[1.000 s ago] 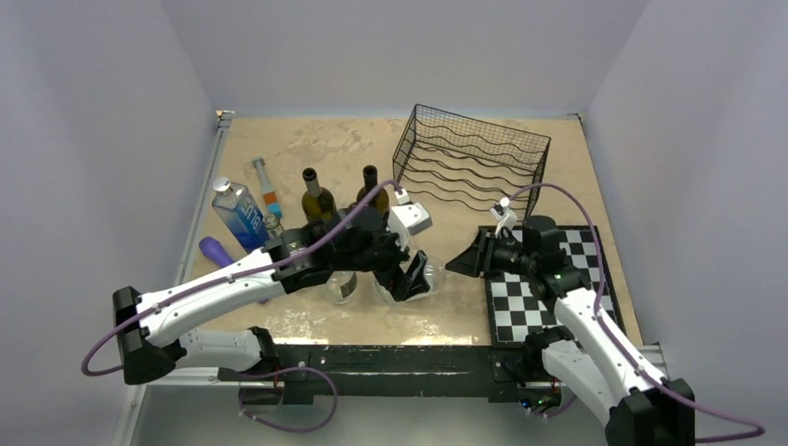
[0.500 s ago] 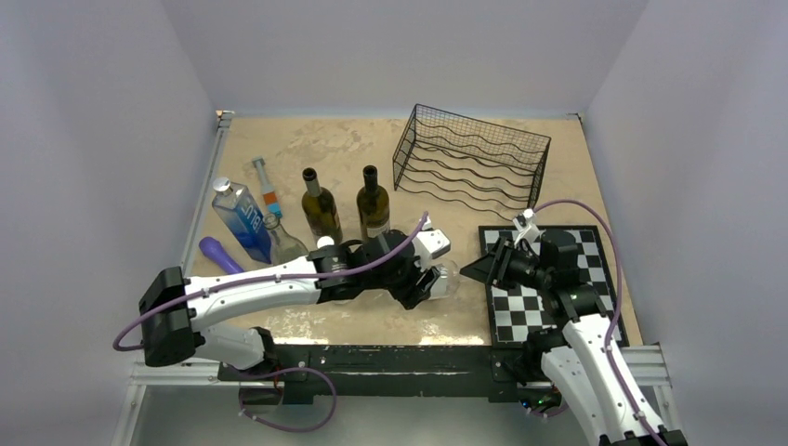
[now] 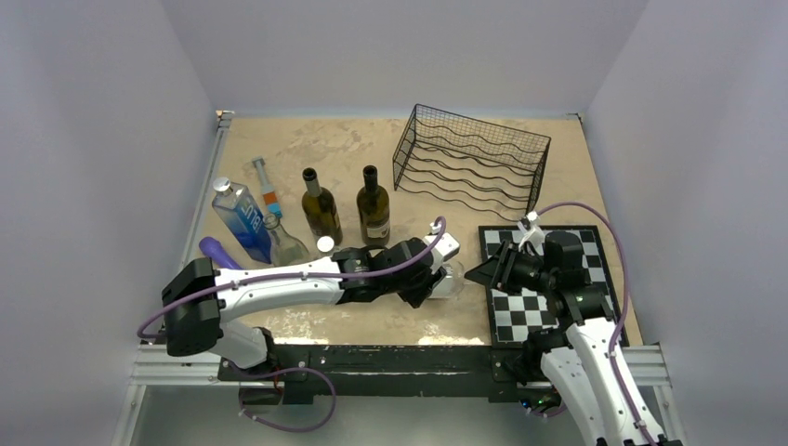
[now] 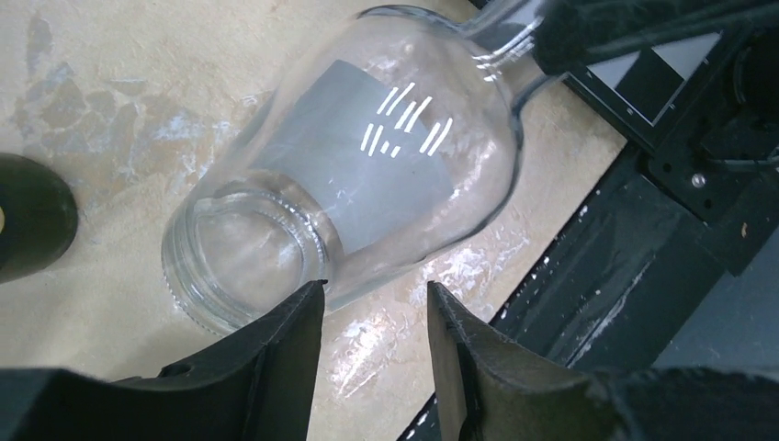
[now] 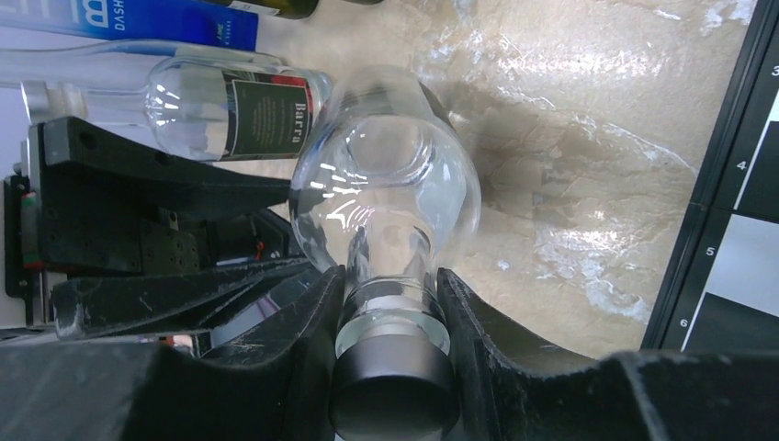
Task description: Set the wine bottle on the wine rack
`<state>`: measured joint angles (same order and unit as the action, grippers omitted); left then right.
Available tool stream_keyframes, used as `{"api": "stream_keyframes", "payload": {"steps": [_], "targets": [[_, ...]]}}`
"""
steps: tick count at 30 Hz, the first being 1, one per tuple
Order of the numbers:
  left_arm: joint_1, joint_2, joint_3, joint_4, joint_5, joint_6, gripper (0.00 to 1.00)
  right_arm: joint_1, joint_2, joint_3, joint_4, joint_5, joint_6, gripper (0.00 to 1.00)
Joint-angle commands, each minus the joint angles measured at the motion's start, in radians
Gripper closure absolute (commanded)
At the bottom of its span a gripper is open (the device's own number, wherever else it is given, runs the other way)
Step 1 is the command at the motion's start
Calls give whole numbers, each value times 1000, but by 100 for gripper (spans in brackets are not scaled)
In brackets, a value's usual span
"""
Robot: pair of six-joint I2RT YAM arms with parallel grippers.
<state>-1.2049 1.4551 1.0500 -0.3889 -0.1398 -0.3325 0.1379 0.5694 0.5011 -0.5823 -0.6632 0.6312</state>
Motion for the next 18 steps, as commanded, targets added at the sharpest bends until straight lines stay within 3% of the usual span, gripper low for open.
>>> {"api": "stream_keyframes", "payload": {"steps": [1,8,14,18], "targets": [[7,87,43,12,-114,-62,51,11,-17,50,-55,-96,-64,100],[43,135,90,17,-132,-139,59,12,-8,47,-91,-93,-110,100],[54,89,104,30,-131,-144,59,18,-3,3,-68,-50,-124,100],[54,44,116,16,-135,-147,59,117,31,-21,-28,68,-118,100]]}}
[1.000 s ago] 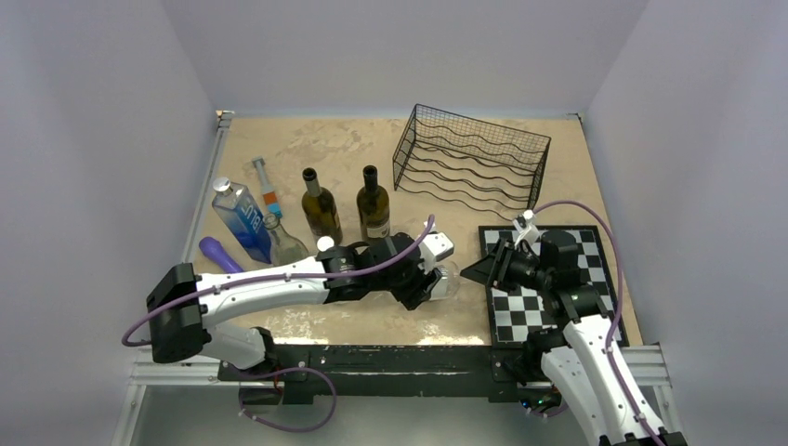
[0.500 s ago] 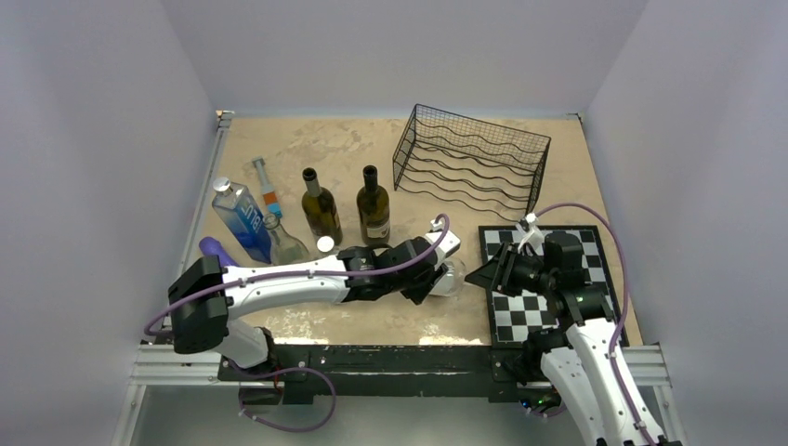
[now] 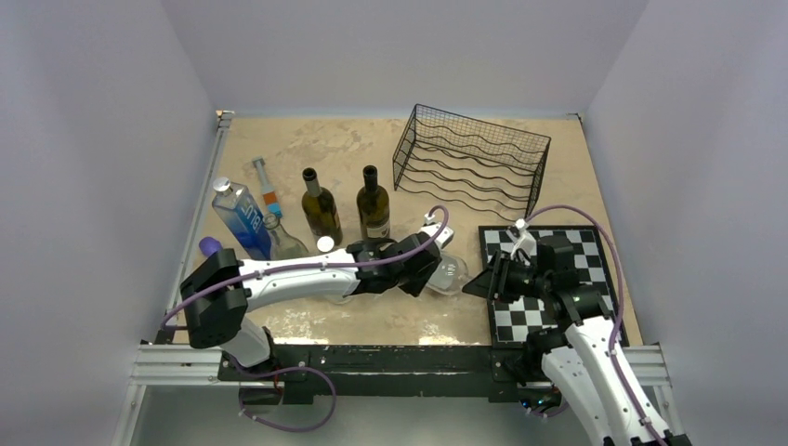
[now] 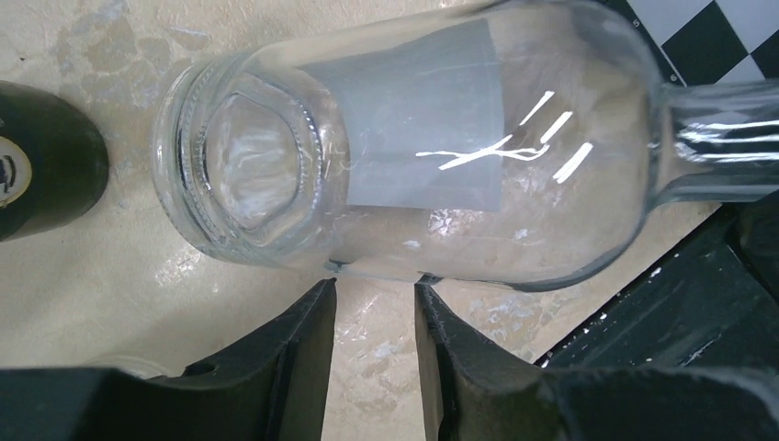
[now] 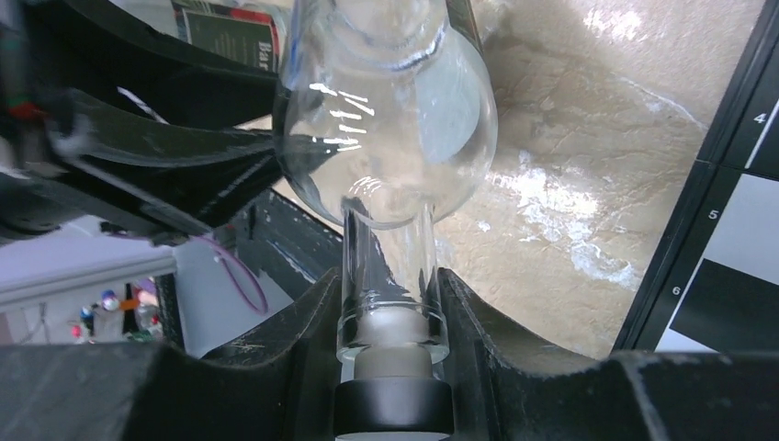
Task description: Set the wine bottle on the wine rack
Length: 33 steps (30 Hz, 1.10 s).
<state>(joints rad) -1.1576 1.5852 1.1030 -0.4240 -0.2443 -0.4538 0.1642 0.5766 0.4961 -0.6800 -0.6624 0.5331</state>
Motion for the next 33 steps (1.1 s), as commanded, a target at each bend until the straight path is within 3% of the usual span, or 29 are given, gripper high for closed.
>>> {"api": "stream_keyframes", "payload": {"steps": [1,4,14,22,32,33], "targets": [[7,-103,64,50,-30,-26,58,143,39,-10,78,117,-14,100],[7,-156,62,44,-41,-26,58,264,110,20,82,247,3,100],[7,-350,69,3,-106,-40,52,491,238,61,107,562,-24,100],[7,-467,83,-17,-166,-20,45,735,448,145,136,846,34,100],[7,-521,64,-39,-209,-17,43,875,636,129,208,953,131,100],[7,-525,63,-44,-213,-16,43,878,651,134,212,955,131,95]]}}
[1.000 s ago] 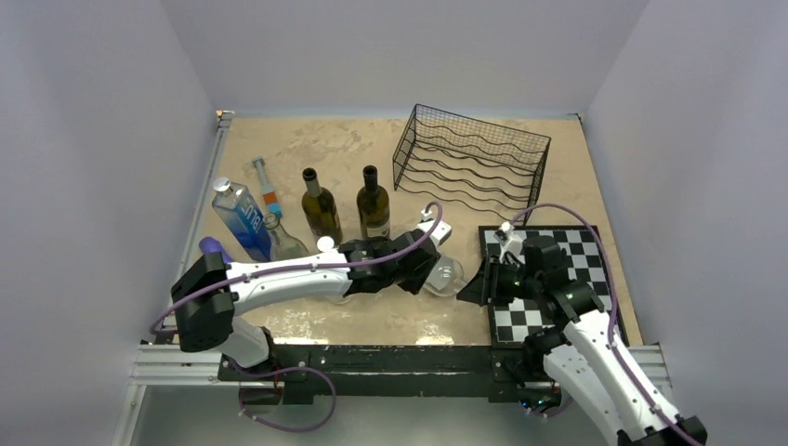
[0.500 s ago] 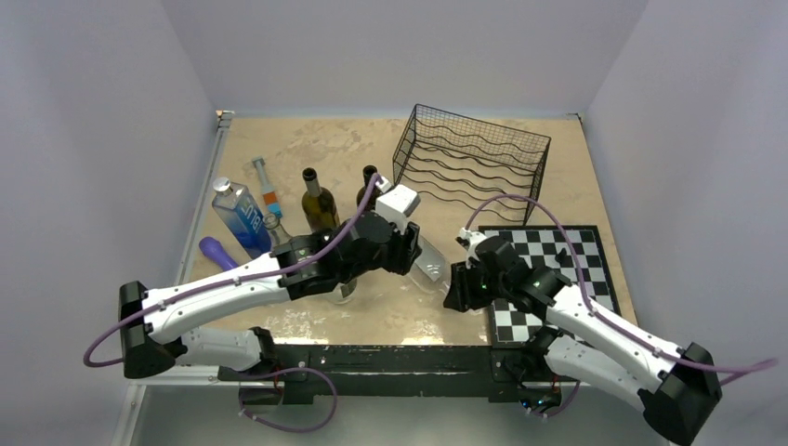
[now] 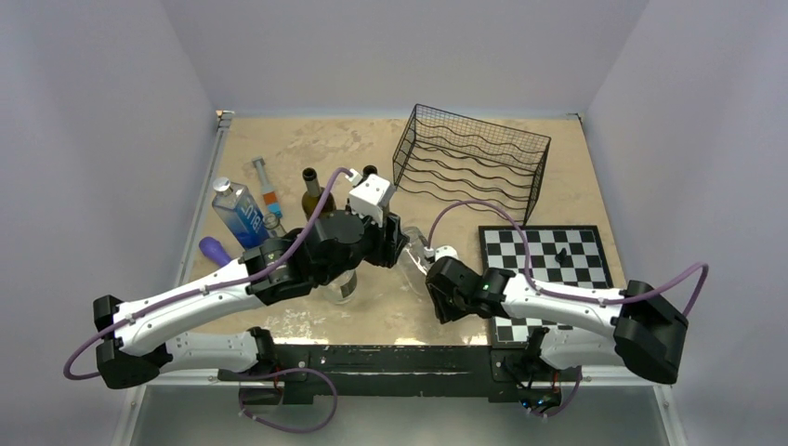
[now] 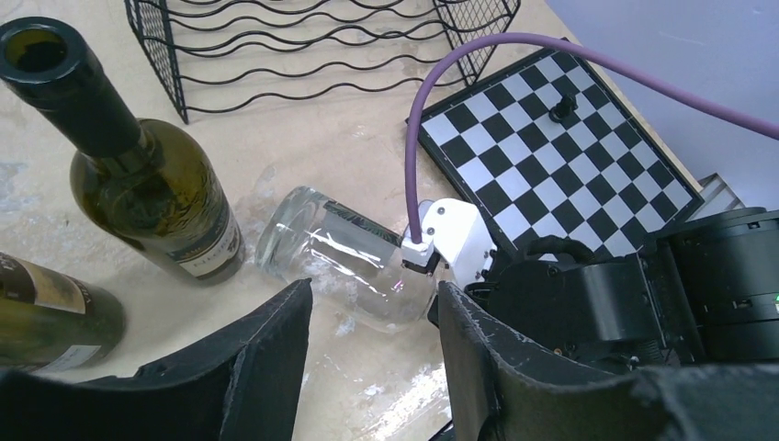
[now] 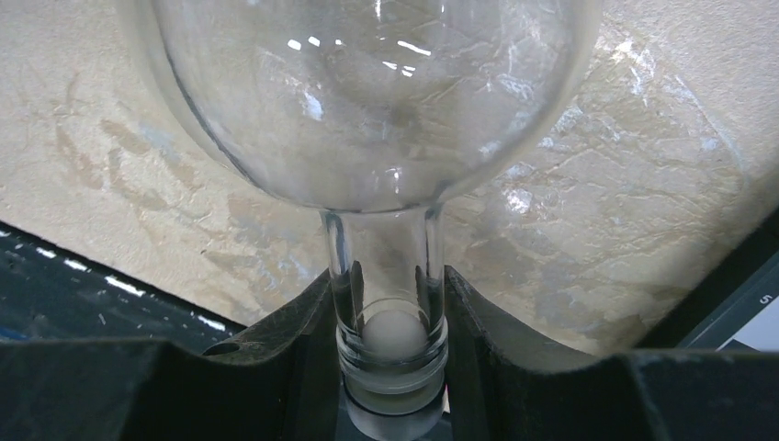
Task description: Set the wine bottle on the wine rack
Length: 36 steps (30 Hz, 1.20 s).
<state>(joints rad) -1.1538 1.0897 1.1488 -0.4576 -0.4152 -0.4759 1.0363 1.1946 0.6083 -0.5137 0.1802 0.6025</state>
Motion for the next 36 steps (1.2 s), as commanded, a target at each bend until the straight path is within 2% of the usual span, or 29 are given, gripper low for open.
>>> {"api": "stream_keyframes", "payload": {"steps": [1,4,6,13,17,19,26,29,32,33,35,36], "targets": [[3,-31,16,-13,-45,8,44,9,47,31,50,113,62,90],[3,-42,10,-13,-48,14,44,17,75,33,74,131,61,66],[3,-50,6,-15,-55,16,44,18,87,25,103,141,61,57],[3,-58,0,-15,-62,37,43,18,145,30,146,172,38,37],[3,-61,0,-22,-69,37,42,18,154,23,165,197,59,32],[3,-64,-3,-25,-71,33,42,18,152,13,185,204,69,34],[3,-67,-5,-30,-73,37,44,18,183,-13,241,229,104,53],[3,-66,-4,-37,-73,37,44,18,200,-18,255,247,115,58],[3,-67,-3,-42,-74,37,44,18,219,-17,262,262,121,73],[3,-66,-2,-44,-74,36,44,18,226,-14,262,265,121,80],[4,-67,-1,-48,-77,36,44,18,233,-10,255,275,128,100],[3,-67,0,-51,-78,35,44,18,232,-8,249,283,129,100]]}}
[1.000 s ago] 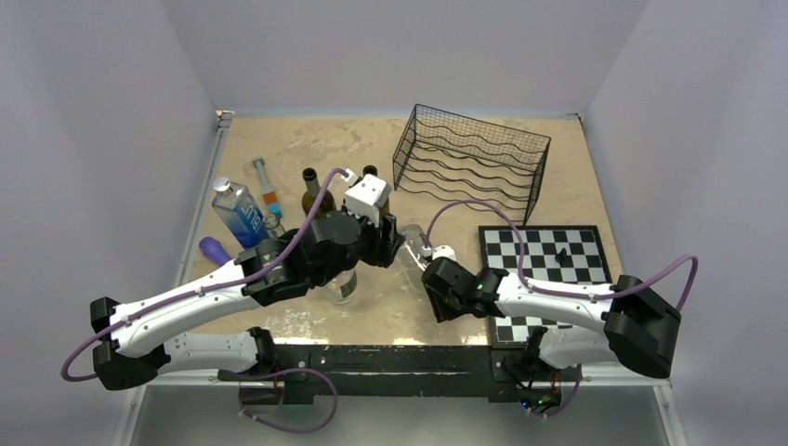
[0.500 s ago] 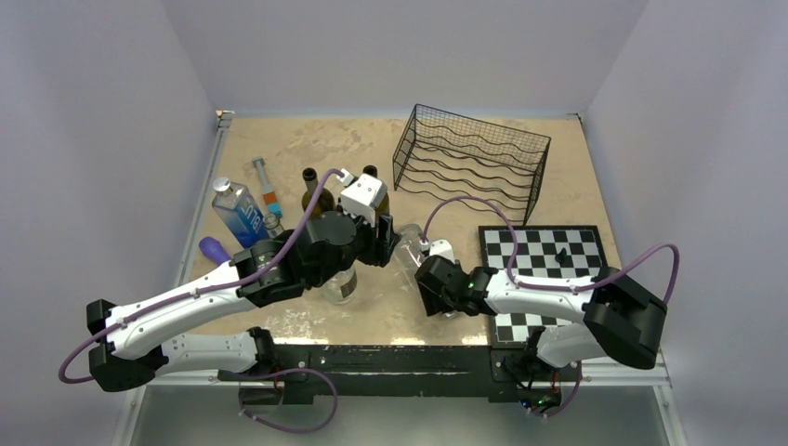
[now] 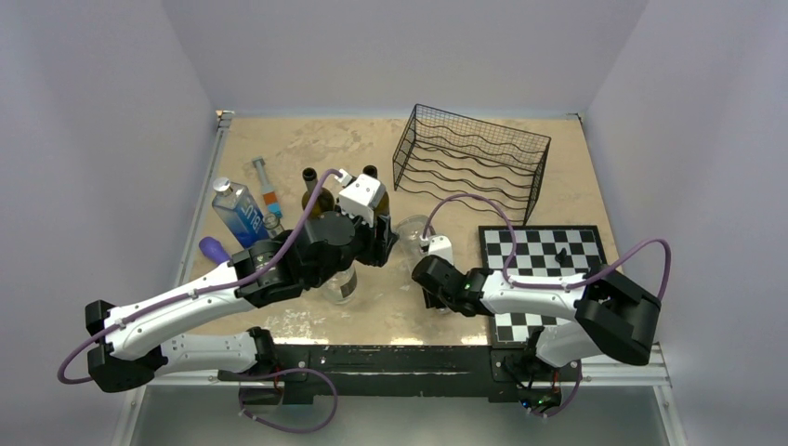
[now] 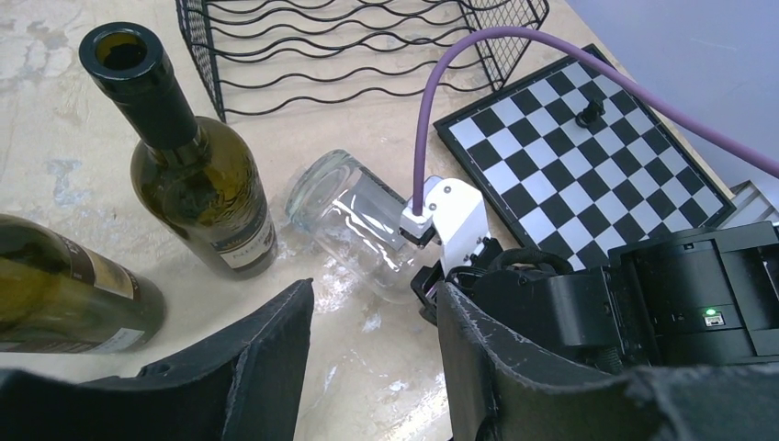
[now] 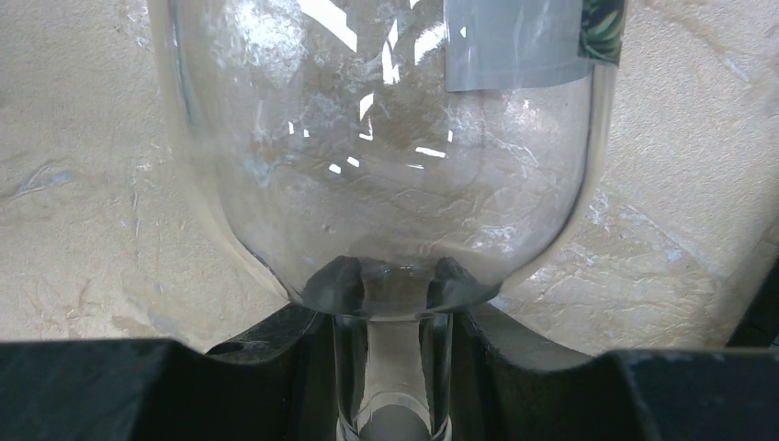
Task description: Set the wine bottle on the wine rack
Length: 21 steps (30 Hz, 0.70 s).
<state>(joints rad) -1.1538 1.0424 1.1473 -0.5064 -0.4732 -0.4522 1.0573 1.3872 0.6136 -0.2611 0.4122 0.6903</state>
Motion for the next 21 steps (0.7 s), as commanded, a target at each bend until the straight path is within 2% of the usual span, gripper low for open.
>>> {"api": "stream_keyframes", "payload": {"steps": [1,6,15,21], "targets": [[3,-20,2,-3,-22,11,44,-3,36,-14,-7,56,41,100],[3,-31,2,-2,-31,10,45,-2,-37,6,-75,80,33,100],[3,-41,-4,14,-58,27,47,-2,-288,42,-209,95,-1,100],[3,-41,-10,36,-65,33,47,-2,-358,91,-293,105,-9,100]]}}
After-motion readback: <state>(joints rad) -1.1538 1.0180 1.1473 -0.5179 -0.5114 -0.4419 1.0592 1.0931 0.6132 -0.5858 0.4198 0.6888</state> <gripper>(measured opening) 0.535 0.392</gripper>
